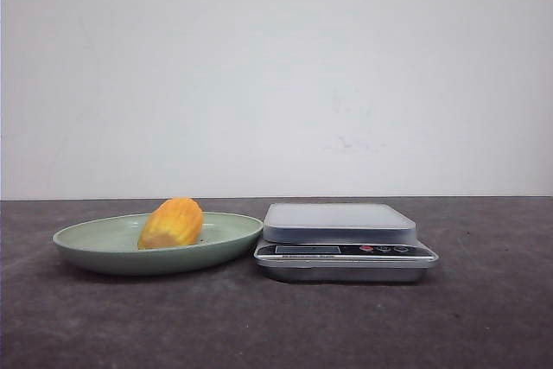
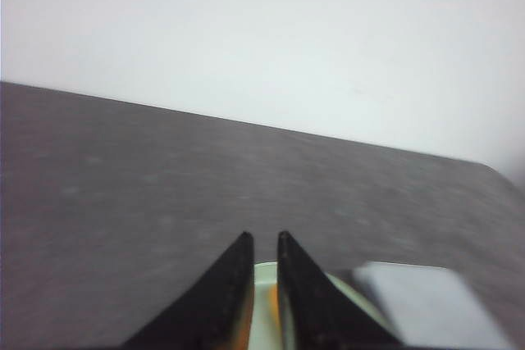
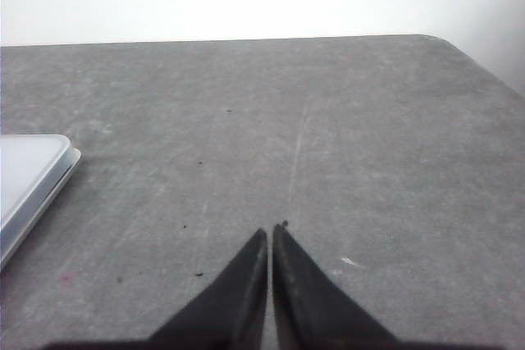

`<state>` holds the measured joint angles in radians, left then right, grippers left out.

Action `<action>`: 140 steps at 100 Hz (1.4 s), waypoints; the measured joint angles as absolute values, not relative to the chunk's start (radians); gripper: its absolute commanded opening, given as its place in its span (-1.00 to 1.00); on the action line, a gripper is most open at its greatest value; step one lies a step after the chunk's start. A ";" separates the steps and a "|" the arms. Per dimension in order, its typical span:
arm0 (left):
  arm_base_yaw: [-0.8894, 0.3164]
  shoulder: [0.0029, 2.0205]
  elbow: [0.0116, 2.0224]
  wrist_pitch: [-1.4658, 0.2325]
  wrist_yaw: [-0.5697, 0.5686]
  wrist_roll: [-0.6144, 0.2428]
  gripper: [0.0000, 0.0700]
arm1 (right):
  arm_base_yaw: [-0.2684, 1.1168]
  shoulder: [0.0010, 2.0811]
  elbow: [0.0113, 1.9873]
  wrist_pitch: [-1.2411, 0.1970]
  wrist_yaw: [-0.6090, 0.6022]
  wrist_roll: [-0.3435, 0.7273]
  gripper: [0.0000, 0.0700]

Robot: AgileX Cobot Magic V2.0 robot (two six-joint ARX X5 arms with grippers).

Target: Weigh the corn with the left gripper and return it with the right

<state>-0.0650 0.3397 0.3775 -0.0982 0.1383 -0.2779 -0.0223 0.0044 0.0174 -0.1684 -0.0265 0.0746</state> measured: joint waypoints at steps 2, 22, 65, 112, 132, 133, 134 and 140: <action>-0.051 0.313 0.349 -0.093 0.139 -0.278 -0.97 | -0.022 0.004 0.017 -0.168 -0.027 0.075 -0.97; 0.010 0.125 0.170 -0.092 0.190 -0.282 -0.97 | -0.022 0.004 0.017 -0.168 -0.027 0.075 -0.97; 0.024 0.053 0.059 -0.115 0.183 -0.104 -0.97 | -0.022 0.004 0.017 -0.168 -0.027 0.075 -0.97; 0.026 0.004 0.031 -0.184 -0.014 -0.080 -0.97 | -0.022 0.004 0.017 -0.168 -0.027 0.075 -0.97; 0.026 0.004 0.031 -0.185 -0.021 -0.070 -0.97 | -0.022 0.004 0.017 -0.168 -0.027 0.075 -0.97; 0.026 0.004 0.031 -0.185 -0.020 -0.070 -0.97 | -0.022 0.004 0.017 -0.168 -0.027 0.075 -0.97; 0.026 0.004 0.031 -0.185 -0.021 -0.070 -0.97 | -0.022 0.004 0.017 -0.168 -0.027 0.075 -0.97; 0.026 0.004 0.031 -0.185 -0.020 -0.071 -0.97 | -0.022 0.004 0.017 -0.168 -0.027 0.075 -0.97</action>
